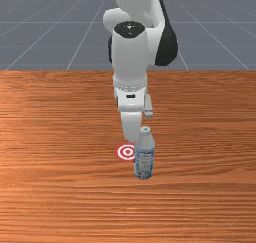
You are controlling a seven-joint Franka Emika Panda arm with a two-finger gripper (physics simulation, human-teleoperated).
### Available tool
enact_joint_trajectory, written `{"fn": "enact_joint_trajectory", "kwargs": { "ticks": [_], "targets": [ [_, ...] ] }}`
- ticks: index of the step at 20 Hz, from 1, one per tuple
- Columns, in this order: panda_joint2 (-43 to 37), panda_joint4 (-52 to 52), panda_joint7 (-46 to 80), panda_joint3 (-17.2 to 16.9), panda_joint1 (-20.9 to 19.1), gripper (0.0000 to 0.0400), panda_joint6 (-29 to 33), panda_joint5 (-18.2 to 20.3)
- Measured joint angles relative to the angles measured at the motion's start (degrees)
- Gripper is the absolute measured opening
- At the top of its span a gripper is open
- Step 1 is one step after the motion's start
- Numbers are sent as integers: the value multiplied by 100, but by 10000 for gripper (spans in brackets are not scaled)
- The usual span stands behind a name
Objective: Pick up the bottle and put it on the marker
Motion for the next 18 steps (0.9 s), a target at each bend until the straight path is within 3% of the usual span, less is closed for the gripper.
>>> {"fn": "enact_joint_trajectory", "kwargs": {
  "ticks": [9,18],
  "targets": [
    [-104,91,-297,29,45,400,-152,-184],
    [-94,108,241,-9,230,400,-160,-155]
  ]
}}
